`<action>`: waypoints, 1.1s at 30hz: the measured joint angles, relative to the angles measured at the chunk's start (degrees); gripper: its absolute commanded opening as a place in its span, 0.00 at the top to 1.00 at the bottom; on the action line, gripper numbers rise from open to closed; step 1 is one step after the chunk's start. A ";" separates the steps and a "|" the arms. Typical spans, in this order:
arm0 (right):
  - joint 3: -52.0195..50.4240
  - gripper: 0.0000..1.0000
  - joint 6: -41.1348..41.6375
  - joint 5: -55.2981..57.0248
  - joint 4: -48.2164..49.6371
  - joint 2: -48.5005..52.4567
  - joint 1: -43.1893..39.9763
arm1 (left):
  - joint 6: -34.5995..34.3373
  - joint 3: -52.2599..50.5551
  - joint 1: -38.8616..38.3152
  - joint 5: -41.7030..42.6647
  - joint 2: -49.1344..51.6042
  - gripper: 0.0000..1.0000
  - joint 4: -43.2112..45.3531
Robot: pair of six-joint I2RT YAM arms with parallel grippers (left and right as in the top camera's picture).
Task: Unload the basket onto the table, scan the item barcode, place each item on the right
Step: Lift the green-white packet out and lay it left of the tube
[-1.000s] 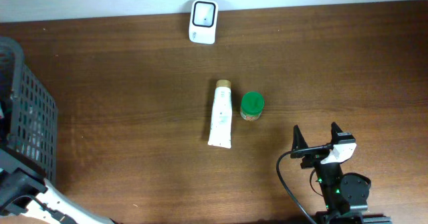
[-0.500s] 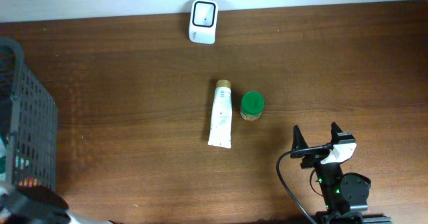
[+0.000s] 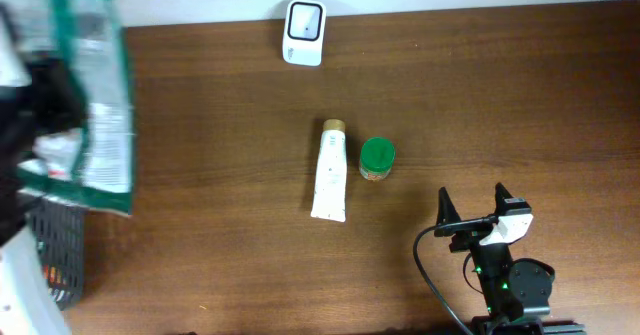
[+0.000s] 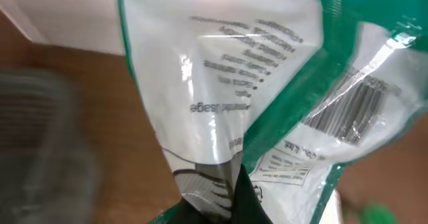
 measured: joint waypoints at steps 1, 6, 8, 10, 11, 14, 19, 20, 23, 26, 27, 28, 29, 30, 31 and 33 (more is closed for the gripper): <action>0.00 0.02 0.00 0.00 0.02 0.00 0.00 | -0.02 -2.14 -3.21 -0.13 0.50 1.00 -0.13; 0.00 0.01 0.02 -0.02 -0.02 0.00 0.00 | -7.13 -31.26 -19.54 -2.45 8.46 1.00 15.30; 0.00 0.01 0.00 -0.02 0.02 0.00 0.00 | -10.27 -38.91 -22.71 -2.51 11.32 1.00 21.51; 0.00 0.02 0.02 0.00 0.00 0.00 0.00 | -13.77 -44.44 -25.24 -2.69 13.73 1.00 26.60; 0.00 0.02 -0.02 0.00 0.00 0.00 0.00 | -14.88 -45.86 -26.23 -2.69 14.75 1.00 27.74; 0.00 0.02 0.02 -0.02 0.00 0.00 0.00 | -16.87 -47.60 -29.18 -2.69 19.08 1.00 29.83; 0.00 0.02 0.04 -0.02 0.00 0.00 0.00 | -17.94 -48.00 -32.24 -2.71 21.53 1.00 32.46; 0.00 0.01 0.02 -0.02 0.00 0.00 0.00 | -17.94 -48.00 -32.52 -2.71 21.57 1.00 32.50; 0.00 0.02 0.00 0.00 0.00 0.00 0.00 | -17.97 -48.00 -33.94 -2.71 21.81 1.00 32.50; 0.00 0.01 0.02 -0.02 0.00 0.00 0.00 | -18.71 -48.00 -35.15 -3.65 22.12 1.00 32.50; 0.00 0.02 0.00 0.00 0.00 0.00 0.00 | -20.26 -48.00 -35.21 -5.20 22.21 1.00 32.63; 0.00 0.02 0.00 -0.02 0.00 0.00 0.00 | -22.16 -48.04 -35.21 -6.91 22.23 1.00 33.48; 0.00 0.02 -0.02 0.00 0.00 0.00 0.00 | -24.65 -48.04 -35.19 -8.37 22.23 1.00 35.28; 0.00 0.02 0.02 -0.02 0.00 0.00 0.00 | -27.63 -48.04 -35.21 -9.27 22.23 1.00 36.76; 0.00 0.02 0.00 -0.02 0.00 0.00 0.00 | -30.14 -48.04 -35.21 -9.73 22.23 1.00 37.40; 0.00 0.02 0.00 -0.02 0.00 0.00 0.00 | -35.98 -48.04 -35.39 -10.47 22.23 1.00 37.88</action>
